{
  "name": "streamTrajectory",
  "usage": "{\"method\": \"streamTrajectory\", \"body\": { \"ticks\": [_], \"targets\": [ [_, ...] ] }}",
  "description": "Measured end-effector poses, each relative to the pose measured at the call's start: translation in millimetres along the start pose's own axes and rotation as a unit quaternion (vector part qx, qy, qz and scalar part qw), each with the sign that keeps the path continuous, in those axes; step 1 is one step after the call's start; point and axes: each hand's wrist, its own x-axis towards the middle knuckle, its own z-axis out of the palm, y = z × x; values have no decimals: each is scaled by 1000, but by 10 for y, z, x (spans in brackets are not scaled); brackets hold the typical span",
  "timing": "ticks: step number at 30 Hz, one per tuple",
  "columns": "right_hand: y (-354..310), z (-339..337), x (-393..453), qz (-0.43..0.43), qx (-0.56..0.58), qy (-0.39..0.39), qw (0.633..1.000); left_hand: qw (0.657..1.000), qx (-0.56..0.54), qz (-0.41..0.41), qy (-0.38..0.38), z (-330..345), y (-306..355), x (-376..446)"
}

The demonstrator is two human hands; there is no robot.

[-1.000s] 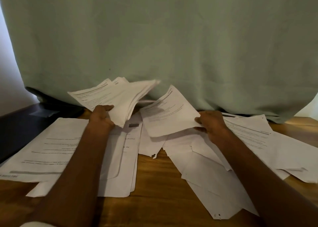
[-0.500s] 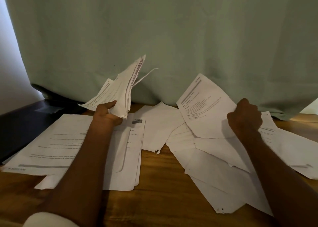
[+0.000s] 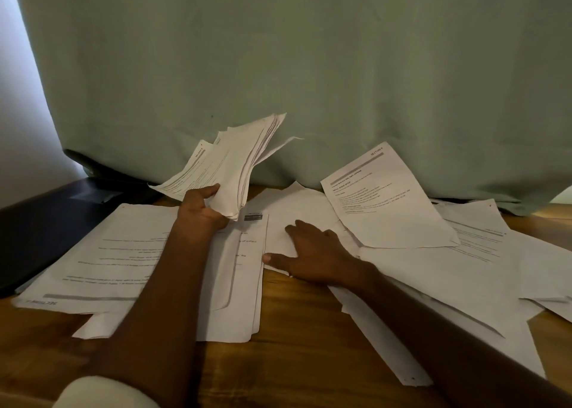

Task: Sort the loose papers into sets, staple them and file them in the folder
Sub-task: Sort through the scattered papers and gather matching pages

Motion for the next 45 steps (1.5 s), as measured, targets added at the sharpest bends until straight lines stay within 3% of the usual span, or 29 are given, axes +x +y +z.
{"method": "streamTrajectory", "body": {
  "ticks": [3,6,16,21,24,30,32,36,45],
  "targets": [
    [89,0,15,6,61,14,998,1000,-2,-2,-2,-6,4,20],
    [190,-52,27,-2,152,91,984,1000,-4,-12,1,-25,9,21],
    [444,-215,34,-50,191,230,953,1000,19,-18,-5,124,-1,-23],
    [618,-519,-27,-13,375,324,869,999,27,-13,-46,171,-13,-55],
    [730,-724,-80,11,512,353,783,997,17,-8,-72,222,2,-84],
    [886,-930,-149,98,752,287,585,991,-1,35,-125,329,3,-61],
    [919,-898,-140,125,794,244,543,991,-12,42,-129,321,-7,-49],
    [938,-775,-106,175,815,192,519,991,-14,31,-129,266,-42,-11],
    [941,-691,-66,201,816,174,514,993,-26,58,-102,189,-39,-4]
  ]
}}
